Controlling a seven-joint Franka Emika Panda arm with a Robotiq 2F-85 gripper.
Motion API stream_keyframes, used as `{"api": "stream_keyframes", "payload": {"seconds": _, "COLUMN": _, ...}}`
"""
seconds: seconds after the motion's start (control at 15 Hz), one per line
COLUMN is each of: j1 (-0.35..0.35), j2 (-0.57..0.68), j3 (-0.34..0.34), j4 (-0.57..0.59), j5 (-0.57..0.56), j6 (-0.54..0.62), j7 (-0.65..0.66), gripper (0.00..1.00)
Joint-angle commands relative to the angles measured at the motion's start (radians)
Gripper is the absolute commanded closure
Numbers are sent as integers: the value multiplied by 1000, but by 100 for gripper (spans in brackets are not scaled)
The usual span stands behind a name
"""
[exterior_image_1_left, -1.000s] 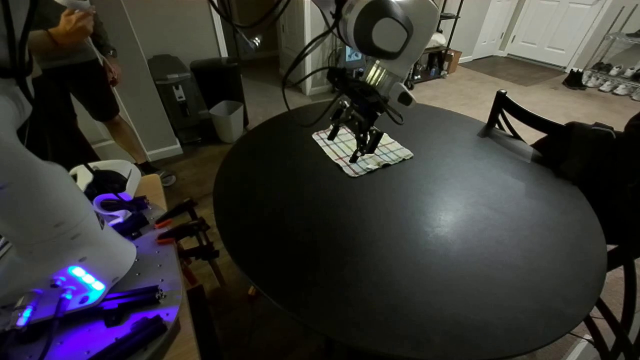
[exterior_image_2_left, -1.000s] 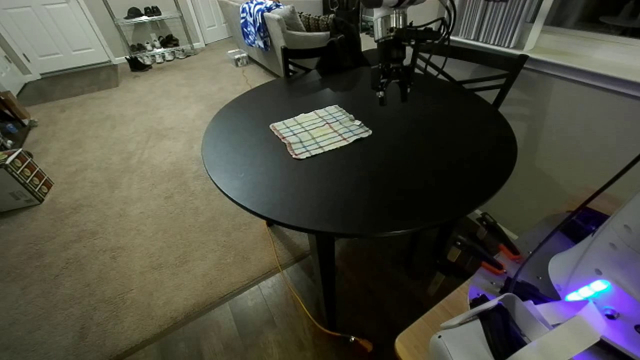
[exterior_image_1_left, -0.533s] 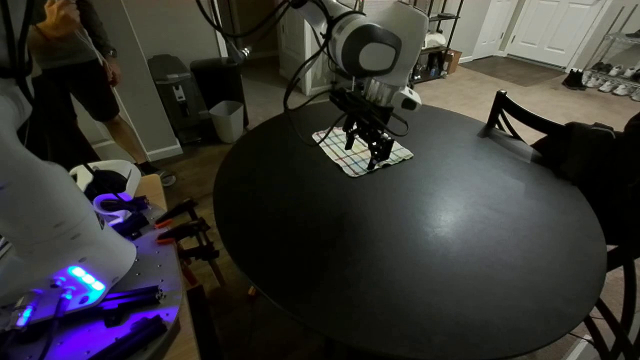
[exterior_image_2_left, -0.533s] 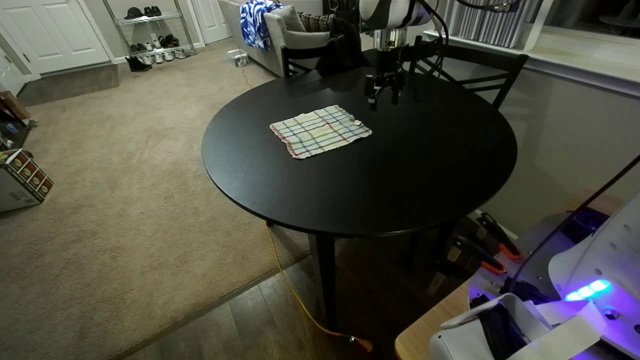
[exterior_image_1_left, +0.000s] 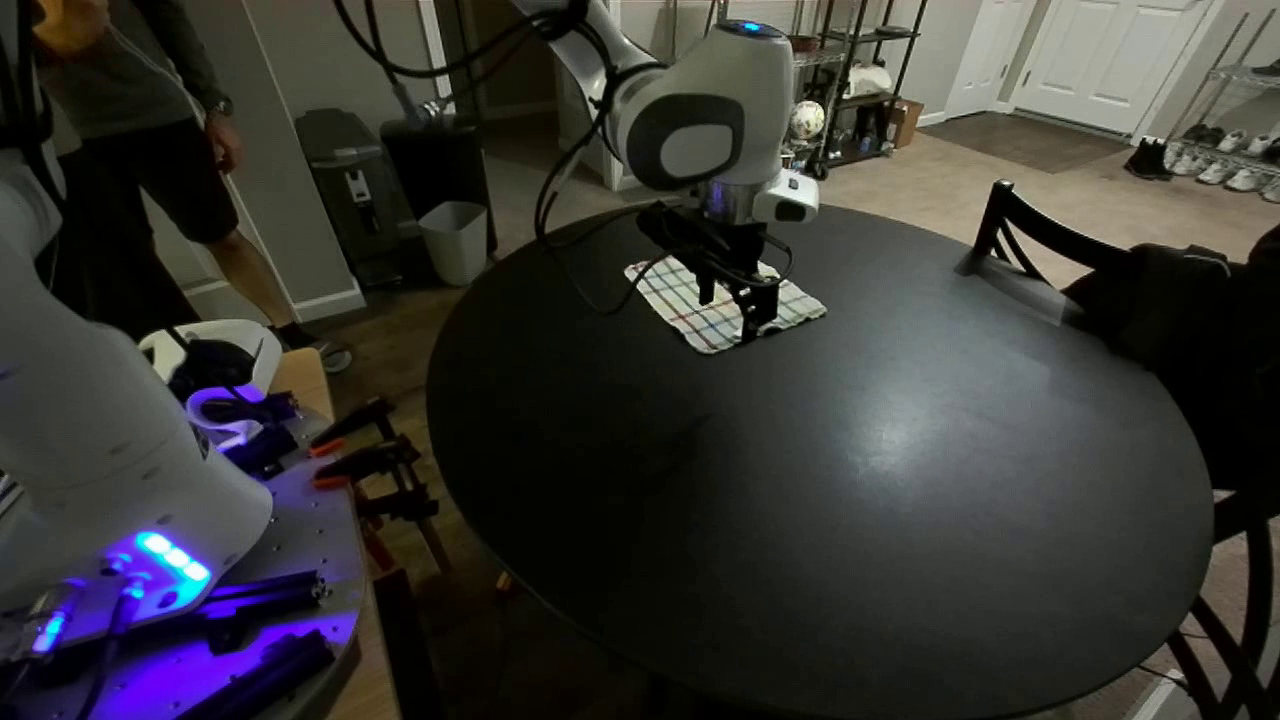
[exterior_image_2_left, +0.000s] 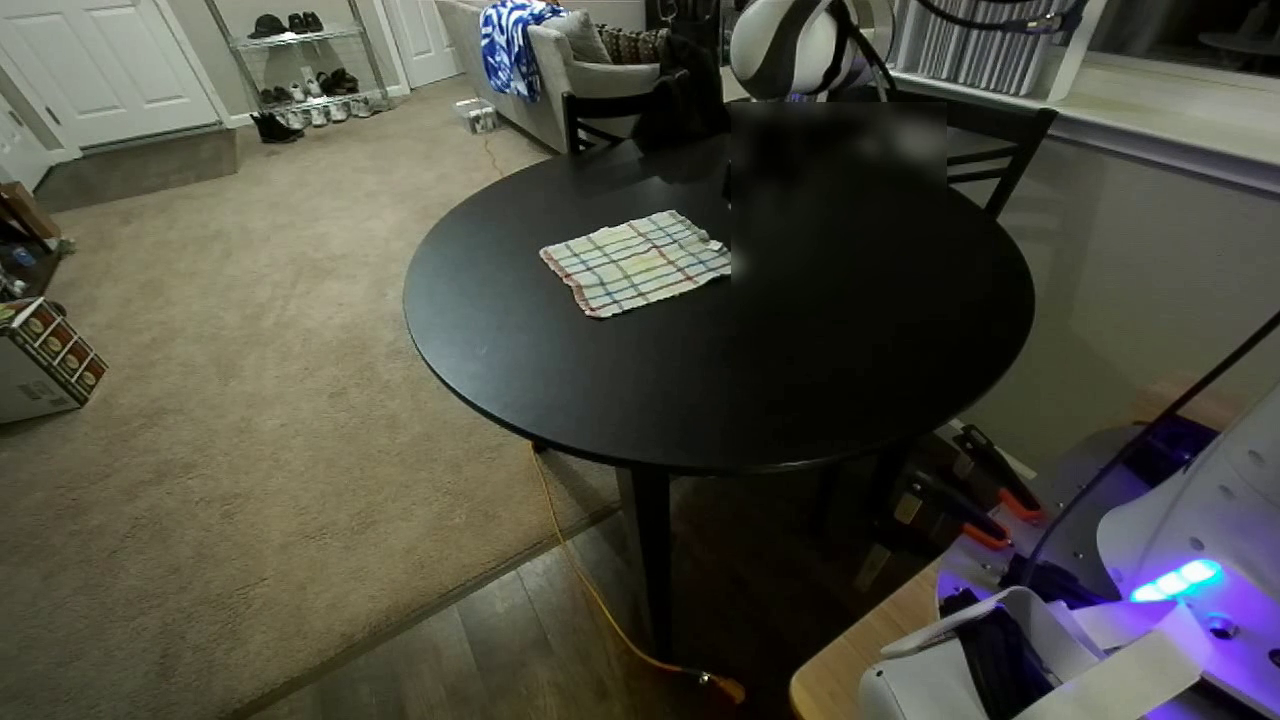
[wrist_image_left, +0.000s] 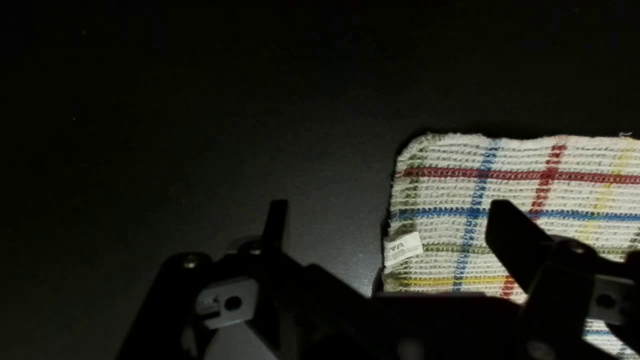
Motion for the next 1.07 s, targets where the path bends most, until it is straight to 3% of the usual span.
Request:
{"api": "stream_keyframes", "payload": {"seconds": 0.0, "j1": -12, "j2": -7, "j3": 13, "j4": -8, "j5": -12, "j6": 3, "j7": 9, "gripper": 0}}
{"api": "stream_keyframes", "payload": {"seconds": 0.6, "j1": -9, "j2": -6, "j3": 10, "j4": 0, "j5": -17, "j6": -19, "j7": 15, "gripper": 0}}
{"api": "stream_keyframes", "payload": {"seconds": 1.0, "j1": -44, "j2": 25, "j3": 42, "j4": 102, "j5": 15, "j6": -323, "j7": -65, "gripper": 0}}
